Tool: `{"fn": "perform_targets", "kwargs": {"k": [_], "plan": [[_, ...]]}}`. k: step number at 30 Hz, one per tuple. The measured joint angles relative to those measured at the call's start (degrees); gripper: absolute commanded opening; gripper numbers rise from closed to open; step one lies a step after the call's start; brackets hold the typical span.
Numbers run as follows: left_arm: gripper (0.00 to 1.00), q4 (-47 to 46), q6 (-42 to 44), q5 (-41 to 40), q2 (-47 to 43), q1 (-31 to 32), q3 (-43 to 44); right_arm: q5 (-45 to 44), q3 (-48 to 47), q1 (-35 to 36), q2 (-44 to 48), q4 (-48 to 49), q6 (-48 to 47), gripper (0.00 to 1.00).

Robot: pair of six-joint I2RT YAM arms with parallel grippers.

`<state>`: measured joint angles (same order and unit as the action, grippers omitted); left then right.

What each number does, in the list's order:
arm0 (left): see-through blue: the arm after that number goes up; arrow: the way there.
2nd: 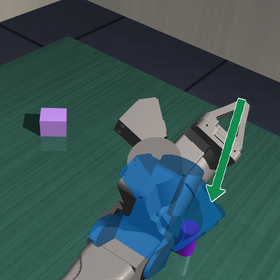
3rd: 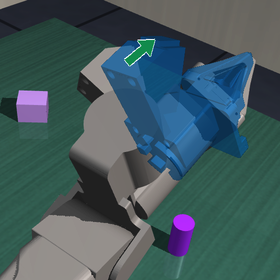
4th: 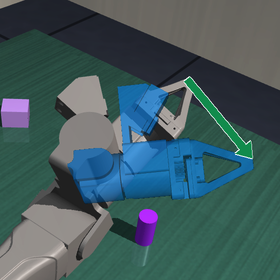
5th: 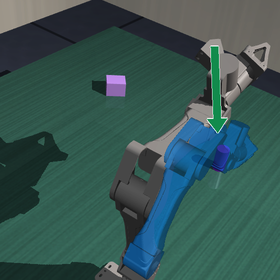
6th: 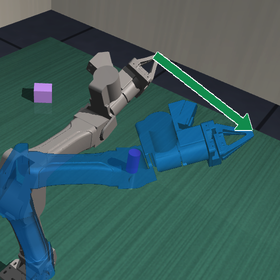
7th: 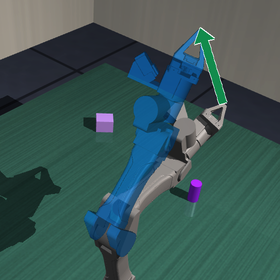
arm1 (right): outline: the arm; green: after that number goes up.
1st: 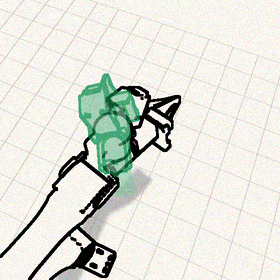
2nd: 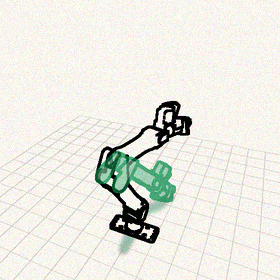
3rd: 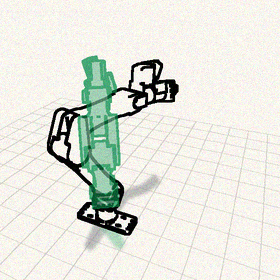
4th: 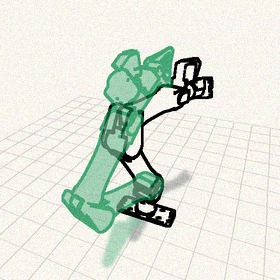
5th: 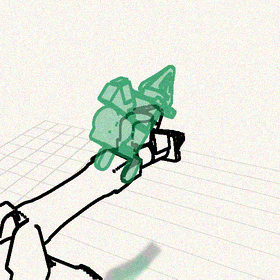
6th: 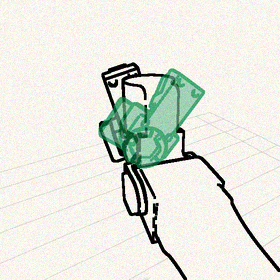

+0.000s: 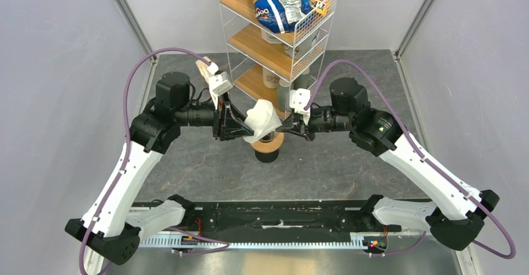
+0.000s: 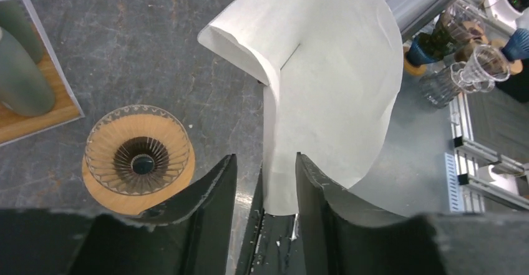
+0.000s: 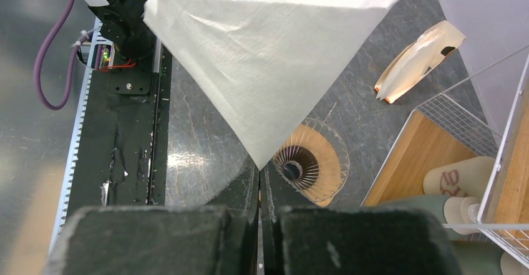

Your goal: Place the coffee filter in the dripper

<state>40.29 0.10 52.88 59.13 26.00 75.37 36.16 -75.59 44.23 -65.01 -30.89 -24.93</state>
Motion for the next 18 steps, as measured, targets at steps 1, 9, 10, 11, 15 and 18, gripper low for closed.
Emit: {"fn": "perform_targets", "kwargs": {"k": [1,9,10,11,15,18], "plan": [[0.60,-0.09,-0.24,0.20,0.20,0.00,0.07,-0.02,0.00,0.00,0.02,-0.02,-0.04,0.00],[0.63,-3.48,-5.90,0.74,1.97,0.68,0.13,0.37,0.00,0.00,0.07,-0.46,-1.77,0.00],[0.63,-3.93,-6.45,0.76,2.23,0.81,0.17,0.63,0.00,0.00,0.07,-0.66,-2.10,0.00],[0.63,-4.37,-7.02,0.76,2.60,0.94,0.28,0.94,0.00,0.00,0.07,-0.92,-2.38,0.00],[0.62,-5.57,-8.59,0.79,4.35,1.79,0.96,2.19,0.00,0.02,0.07,-2.10,-3.28,0.00],[0.62,-6.12,-9.29,1.11,5.20,2.89,1.33,2.86,0.00,0.09,0.07,-3.39,-3.87,0.00]]}}
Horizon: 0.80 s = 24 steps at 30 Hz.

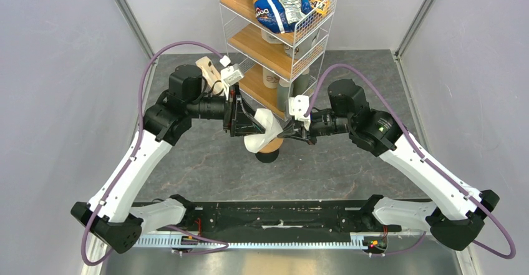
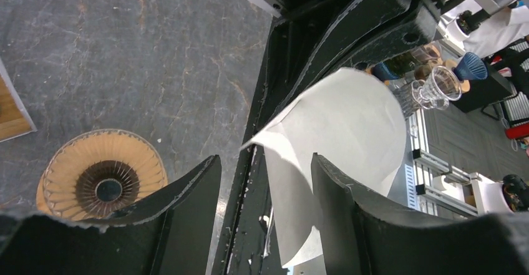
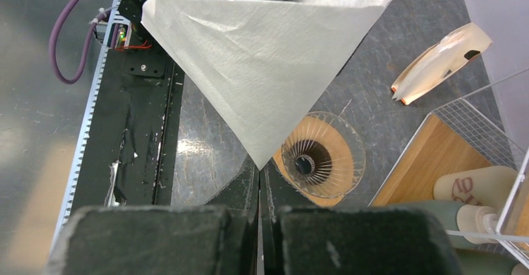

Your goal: Place the coffee filter in the dripper

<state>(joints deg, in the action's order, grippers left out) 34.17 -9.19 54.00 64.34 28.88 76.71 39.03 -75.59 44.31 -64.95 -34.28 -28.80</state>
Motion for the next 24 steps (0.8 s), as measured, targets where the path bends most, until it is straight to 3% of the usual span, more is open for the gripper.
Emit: {"fn": "perform_targets", "kwargs": {"k": [12,16,19,21,22,24], "plan": [[0.48,0.07,-2.40,0.31,3.50,2.23,1.81,0.44,-0.66,0.85,-0.57,-3.96,-3.58,0.00],[0.29,0.20,-2.47,0.52,4.17,3.15,1.81,0.68,-1.01,0.85,-0.81,-4.35,-3.63,0.00],[0.03,0.24,-2.60,1.55,4.17,3.37,1.81,0.66,-1.64,0.85,-1.03,-4.39,-2.73,0.01],[0.02,0.15,-2.58,2.14,4.09,3.39,1.79,0.66,-1.95,0.85,-1.14,-4.39,-1.90,0.12],[0.02,0.11,-2.62,2.25,3.96,3.39,1.75,0.68,-2.05,0.85,-1.18,-4.42,-1.38,0.30],[0.02,-0.07,-2.82,2.54,3.54,3.39,1.60,0.72,-2.14,0.85,-1.18,-4.39,-0.24,0.53]]}}
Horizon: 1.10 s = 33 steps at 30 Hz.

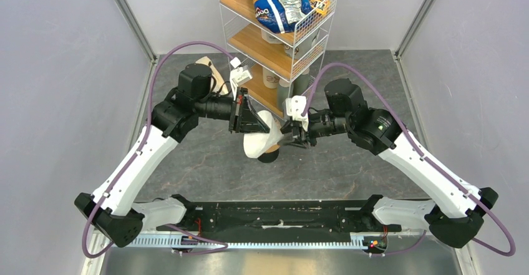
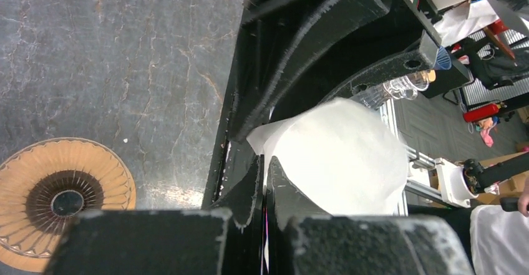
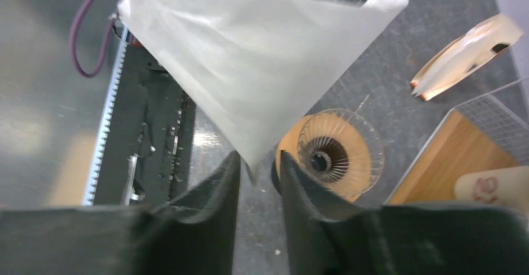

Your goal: Place the coffee filter in the dripper

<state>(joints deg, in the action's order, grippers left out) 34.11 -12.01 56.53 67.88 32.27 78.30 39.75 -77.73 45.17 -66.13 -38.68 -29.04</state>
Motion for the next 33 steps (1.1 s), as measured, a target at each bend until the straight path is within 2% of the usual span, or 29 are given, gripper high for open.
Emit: {"fn": "perform_targets", "kwargs": {"k": [2,3,6,14,22,26,28,31,33], "plan": [[0.02,-0.39,-0.83,0.00,-0.74,0.00,-0.52,-0.15,-0.04,0.00,0.00,0.00,1.18,0.72],[0.02,-0.59,-1.51,-0.13,-1.25,0.00,-0.90,-0.57,-0.07,0.00,0.00,0.00,1.70,0.77],[0.02,-2.19,-5.16,-1.20,-2.62,-0.33,-2.29,-2.73,-0.09,-0.02,0.33,0.00,2.47,0.85],[0.02,-9.29,-21.44,-5.55,-4.15,-3.54,-7.52,-10.25,0.48,0.28,2.54,3.08,1.14,0.81],[0.02,-13.20,-33.97,-10.49,-1.97,-7.39,-7.54,-20.65,0.50,5.38,-0.22,5.77,-0.85,0.84],[0.02,-14.32,-36.98,-11.41,-1.07,-7.41,-7.54,-25.49,1.55,6.10,-0.39,9.49,-1.09,0.84],[0.02,-14.56,-37.79,-11.52,-1.03,-7.41,-7.54,-27.08,1.97,6.12,-0.55,11.65,-1.20,0.80],[0.02,-14.53,-38.23,-11.56,-1.03,-7.41,-7.56,-28.02,2.40,6.21,-0.74,13.81,-1.73,0.68],[0.02,-14.53,-38.38,-11.58,-1.03,-7.41,-7.56,-28.17,2.64,6.38,-0.83,14.80,-2.25,0.73]]}}
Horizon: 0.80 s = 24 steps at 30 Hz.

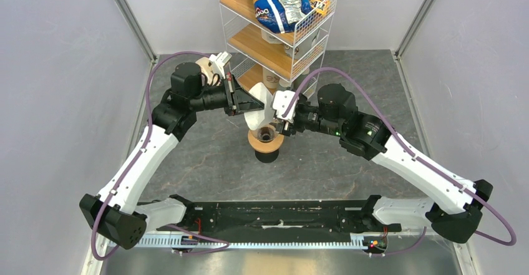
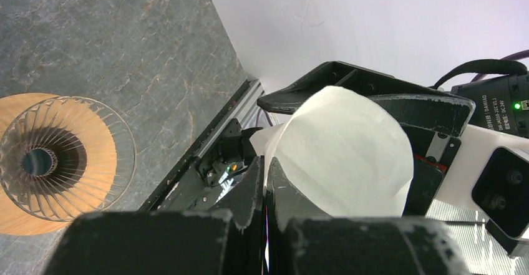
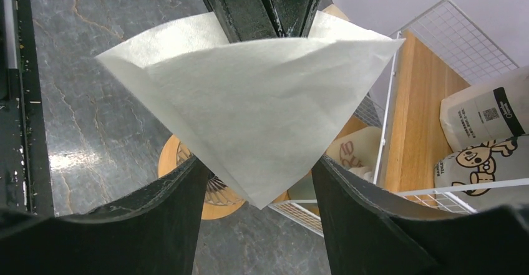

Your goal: Place the coffee filter in the dripper

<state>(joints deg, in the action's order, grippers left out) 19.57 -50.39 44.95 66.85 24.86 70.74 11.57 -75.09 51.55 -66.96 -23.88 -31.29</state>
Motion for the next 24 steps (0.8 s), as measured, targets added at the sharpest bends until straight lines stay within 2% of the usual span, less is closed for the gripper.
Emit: {"fn": "perform_targets", "kwargs": {"k": [2,6,9,13,18,24], "plan": [[0.02,0.00,-0.04,0.02,0.00,0.00,0.00,-0.02,0.07,0.11,-0.04,0.24,-0.24,0.85],[0.02,0.52,0.72,-0.07,-0.04,0.00,0.04,0.11,0.07,0.11,-0.11,-0.68,-0.83,0.96],[0.02,4.26,5.20,-1.25,-0.15,-0.02,1.03,0.94,-0.20,0.09,-0.02,-4.68,0.15,0.97],[0.02,14.14,16.79,-4.83,-0.13,0.02,5.25,3.76,-1.86,-0.85,0.61,-12.96,4.79,0.97],[0.02,25.99,28.52,-9.53,2.05,0.31,12.44,8.26,-3.76,-6.80,2.47,-18.91,13.46,0.97],[0.02,32.24,34.14,-13.29,7.06,2.16,14.40,10.54,-4.87,-11.23,2.36,-21.11,20.76,0.97]]}}
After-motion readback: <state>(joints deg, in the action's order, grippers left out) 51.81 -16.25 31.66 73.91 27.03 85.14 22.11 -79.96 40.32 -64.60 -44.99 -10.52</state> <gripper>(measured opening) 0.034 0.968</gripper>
